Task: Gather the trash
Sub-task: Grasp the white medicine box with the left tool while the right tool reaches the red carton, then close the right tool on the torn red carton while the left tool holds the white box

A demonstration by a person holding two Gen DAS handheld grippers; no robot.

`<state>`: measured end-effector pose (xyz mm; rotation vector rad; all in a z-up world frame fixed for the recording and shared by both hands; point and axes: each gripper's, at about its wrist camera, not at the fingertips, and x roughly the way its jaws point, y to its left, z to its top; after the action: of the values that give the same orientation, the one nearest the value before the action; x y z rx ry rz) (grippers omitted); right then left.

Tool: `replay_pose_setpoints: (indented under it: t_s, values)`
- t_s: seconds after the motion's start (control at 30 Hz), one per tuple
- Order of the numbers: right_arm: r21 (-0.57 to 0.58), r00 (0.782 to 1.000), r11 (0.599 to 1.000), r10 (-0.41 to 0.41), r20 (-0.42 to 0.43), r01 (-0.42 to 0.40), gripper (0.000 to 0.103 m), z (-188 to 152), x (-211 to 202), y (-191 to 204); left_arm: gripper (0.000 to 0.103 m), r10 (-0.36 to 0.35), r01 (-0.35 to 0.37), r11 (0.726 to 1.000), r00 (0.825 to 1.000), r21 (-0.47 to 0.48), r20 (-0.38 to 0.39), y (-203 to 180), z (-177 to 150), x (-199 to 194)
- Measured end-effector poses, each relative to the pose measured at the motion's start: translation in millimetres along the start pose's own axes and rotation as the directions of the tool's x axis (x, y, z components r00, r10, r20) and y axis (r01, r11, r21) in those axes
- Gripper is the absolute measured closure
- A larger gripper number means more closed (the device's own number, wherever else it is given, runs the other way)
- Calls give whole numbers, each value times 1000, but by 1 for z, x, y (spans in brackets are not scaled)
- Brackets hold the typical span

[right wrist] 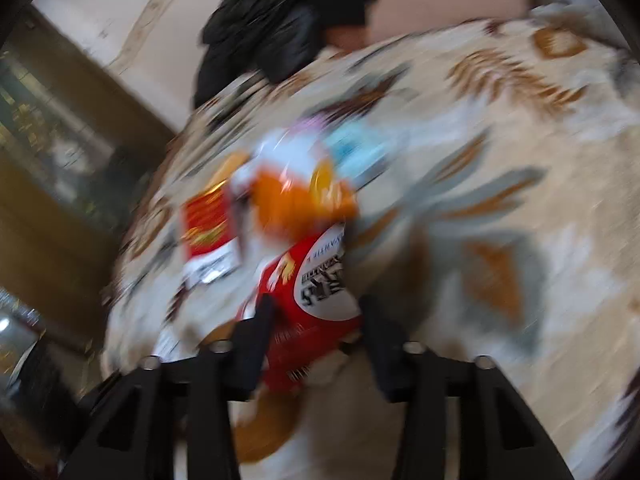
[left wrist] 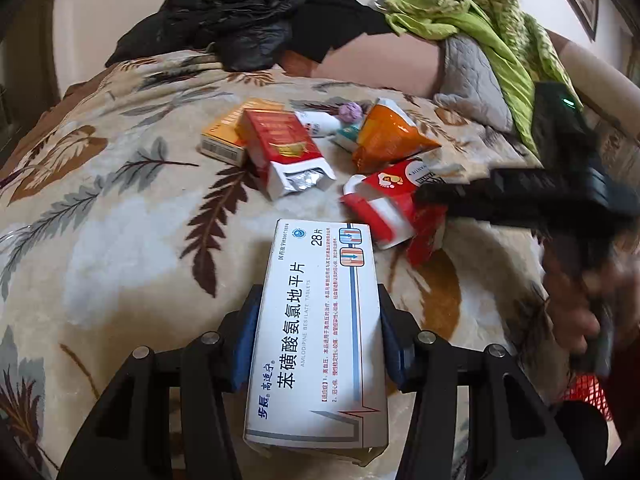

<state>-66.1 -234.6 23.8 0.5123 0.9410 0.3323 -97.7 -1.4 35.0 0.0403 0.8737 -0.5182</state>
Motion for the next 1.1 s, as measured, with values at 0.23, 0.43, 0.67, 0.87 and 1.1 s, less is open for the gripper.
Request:
replay_pose_setpoints:
  t_s: [0.23, 0.43, 0.67, 0.87, 1.1]
  values:
    - [-46, 1000, 999, 14, 16, -13, 69, -1, 12, 25, 52, 23, -23, 1000, 1000, -15, 9, 4, 0, -1]
    - [-33, 999, 999, 28, 46, -26, 93, -4, 15, 38, 52, 47, -46, 998, 999, -34, 20, 8, 0, -3]
    - [-102, 973, 987, -100, 208, 123, 98, -41, -37, 67, 52, 56, -56, 998, 996, 9, 63, -2, -2, -12]
    - [-108, 937, 967, -192, 291, 232, 98, -86, -70, 79, 52, 79, -85, 995, 991, 51, 111, -17, -6, -28]
    - [-119, 919, 955, -222, 325, 273, 98, -106, -88, 88, 52, 101, -111, 991, 987, 76, 122, -31, -20, -50]
